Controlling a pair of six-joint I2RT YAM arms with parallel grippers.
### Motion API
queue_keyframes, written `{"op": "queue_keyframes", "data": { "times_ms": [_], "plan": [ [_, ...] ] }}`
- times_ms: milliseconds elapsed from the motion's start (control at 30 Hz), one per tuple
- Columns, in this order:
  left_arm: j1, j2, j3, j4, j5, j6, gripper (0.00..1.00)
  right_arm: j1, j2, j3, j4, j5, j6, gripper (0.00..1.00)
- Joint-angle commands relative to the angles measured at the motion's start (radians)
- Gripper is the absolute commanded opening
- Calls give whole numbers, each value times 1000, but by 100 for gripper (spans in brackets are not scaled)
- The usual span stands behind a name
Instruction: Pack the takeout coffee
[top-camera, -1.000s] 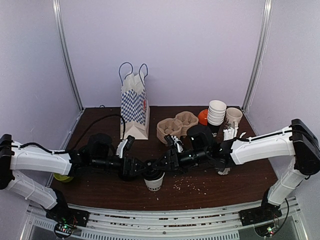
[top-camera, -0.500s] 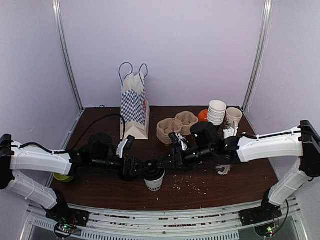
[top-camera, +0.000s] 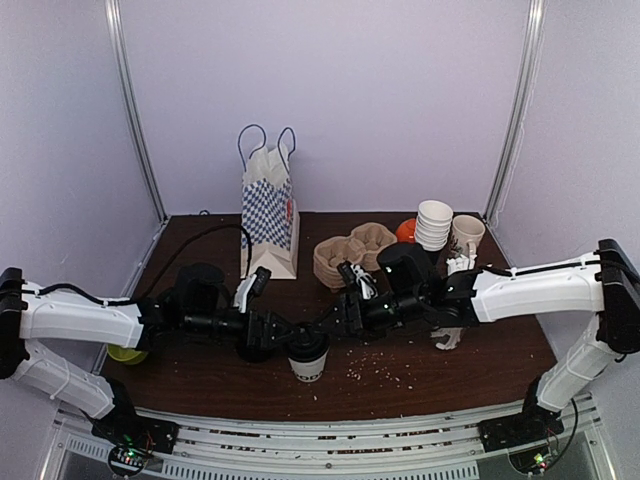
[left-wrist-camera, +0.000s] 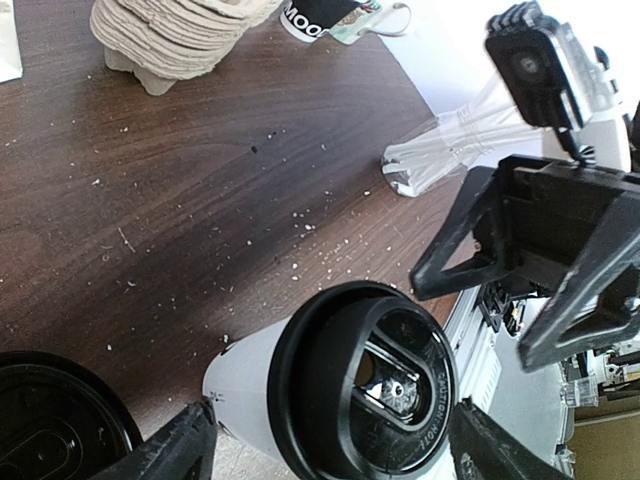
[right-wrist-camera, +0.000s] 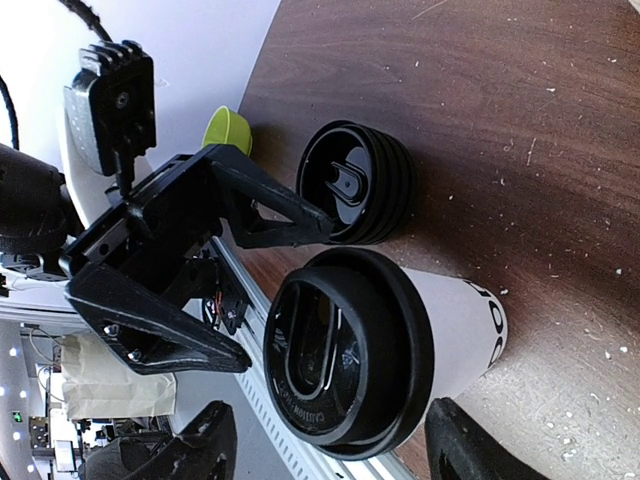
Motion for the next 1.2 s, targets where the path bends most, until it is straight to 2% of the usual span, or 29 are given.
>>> {"op": "queue_keyframes", "data": {
  "times_ms": [0, 400, 733, 1167],
  "plan": [
    [-3, -3, 17, 5, 12, 16, 83, -7, 24, -23, 48, 7, 12, 66],
    [-3, 20, 6, 23, 27, 15, 82, -7, 59, -64, 59, -9, 30, 58],
    [-3, 33, 3, 33, 38, 12, 82, -6, 53, -98, 61, -2, 42, 46],
    [-3, 70, -37, 72, 40, 0, 77, -7, 97, -166, 137, 11, 95, 41]
  ]
}}
